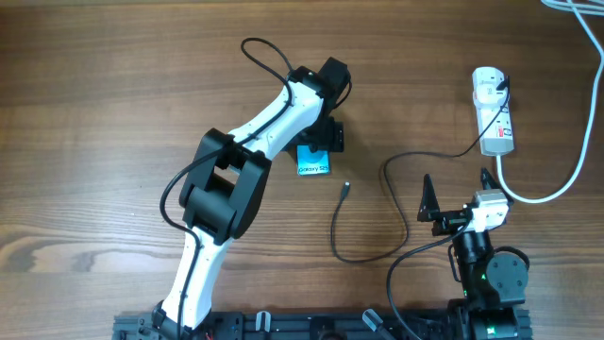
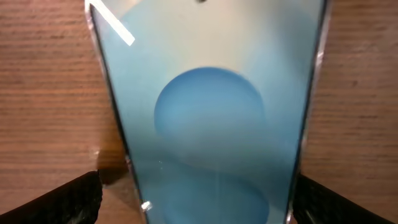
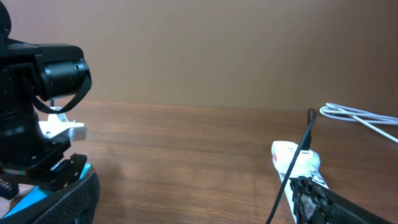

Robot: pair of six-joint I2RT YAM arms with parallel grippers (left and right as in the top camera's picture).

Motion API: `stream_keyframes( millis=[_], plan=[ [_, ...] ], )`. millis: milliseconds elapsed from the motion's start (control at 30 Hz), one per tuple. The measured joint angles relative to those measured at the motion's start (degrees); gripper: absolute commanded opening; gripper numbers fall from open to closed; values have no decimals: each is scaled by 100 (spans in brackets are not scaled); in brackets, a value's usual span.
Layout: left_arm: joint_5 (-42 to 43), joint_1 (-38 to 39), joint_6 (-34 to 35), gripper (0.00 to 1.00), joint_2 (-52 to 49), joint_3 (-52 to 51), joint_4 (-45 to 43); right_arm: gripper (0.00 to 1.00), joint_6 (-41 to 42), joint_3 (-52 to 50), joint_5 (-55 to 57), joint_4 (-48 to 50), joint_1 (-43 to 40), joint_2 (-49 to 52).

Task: Plug charger to phone and switch on socket
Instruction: 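Lower the left gripper and grip the phone's top edge, then lift the phone with the left gripper and stand it upright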

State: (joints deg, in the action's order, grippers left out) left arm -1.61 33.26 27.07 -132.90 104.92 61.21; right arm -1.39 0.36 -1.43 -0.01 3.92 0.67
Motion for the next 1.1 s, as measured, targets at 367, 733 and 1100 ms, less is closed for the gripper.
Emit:
stream_keyframes(
  millis=[367, 733, 1100],
  plan=[
    [61, 0, 24, 93, -2, -22, -214, 100, 0, 0, 0, 2, 0, 0],
    [24, -35, 177, 70, -2, -20, -321, 100, 0, 0, 0, 0, 0, 0],
    [103, -74, 195, 67, 0, 13, -186, 100, 0, 0, 0, 2, 0, 0]
  ],
)
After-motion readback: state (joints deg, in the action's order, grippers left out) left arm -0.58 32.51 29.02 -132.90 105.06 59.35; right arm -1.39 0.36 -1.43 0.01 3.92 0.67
